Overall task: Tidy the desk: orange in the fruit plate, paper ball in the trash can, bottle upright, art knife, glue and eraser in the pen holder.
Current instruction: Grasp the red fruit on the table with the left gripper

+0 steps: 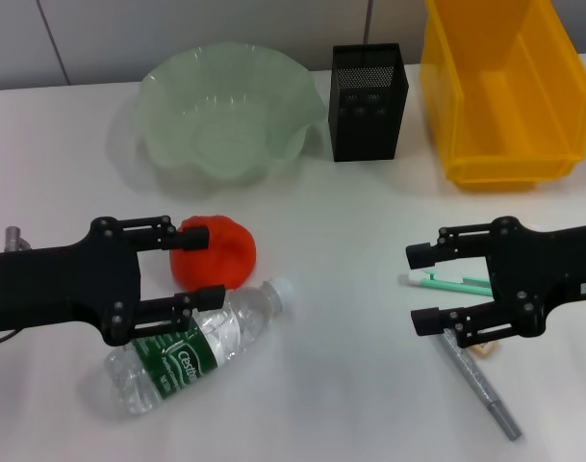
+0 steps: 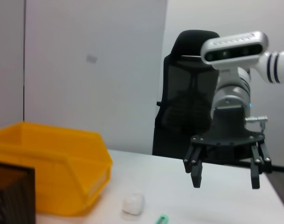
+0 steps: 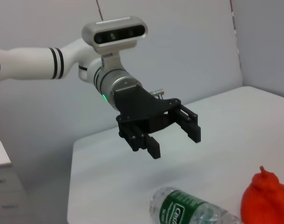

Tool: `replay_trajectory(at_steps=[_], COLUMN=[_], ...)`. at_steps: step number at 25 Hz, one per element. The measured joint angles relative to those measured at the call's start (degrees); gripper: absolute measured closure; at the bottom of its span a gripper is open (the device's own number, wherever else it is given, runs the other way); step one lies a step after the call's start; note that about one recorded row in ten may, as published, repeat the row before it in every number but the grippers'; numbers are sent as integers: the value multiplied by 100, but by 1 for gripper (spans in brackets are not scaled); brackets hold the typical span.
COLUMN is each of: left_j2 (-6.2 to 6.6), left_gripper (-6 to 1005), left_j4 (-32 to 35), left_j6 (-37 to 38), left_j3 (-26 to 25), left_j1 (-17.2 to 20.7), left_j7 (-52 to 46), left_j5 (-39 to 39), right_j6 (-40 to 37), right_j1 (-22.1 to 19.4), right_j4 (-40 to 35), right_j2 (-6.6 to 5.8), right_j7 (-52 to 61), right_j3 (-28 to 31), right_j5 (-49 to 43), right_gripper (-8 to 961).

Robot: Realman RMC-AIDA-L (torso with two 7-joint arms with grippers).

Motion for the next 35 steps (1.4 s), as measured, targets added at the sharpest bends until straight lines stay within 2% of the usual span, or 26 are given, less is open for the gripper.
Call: replay_trajectory(at_steps=[4,10,26,31,35], left_j2=[-3,9,18,1,-9], left_gripper=[357,360,365,366,367], left_j4=[-73,-297,-266,-222,-183], left_j6=[-60,-21,2,-44,-520], left_j3=[-3,-24,-21,-52,-42], left_j1=[113,226,257,199,45], left_j7=[633,965,725,497,184], left_j5=[-146,-254,-260,-272,-378], right_j6=[-36,-23,36,245,328], right_j1=[1,10,-17,-26,-173], right_j4=[-135,-405,-334,-65,167], right_j2=[4,16,28,14,-7], right_j7=[51,255,262,263,221], right_j3=[-26,-317,-412,-357,-336], right_j5=[-14,5,26,27,6], right_gripper=[183,183,184,184,184])
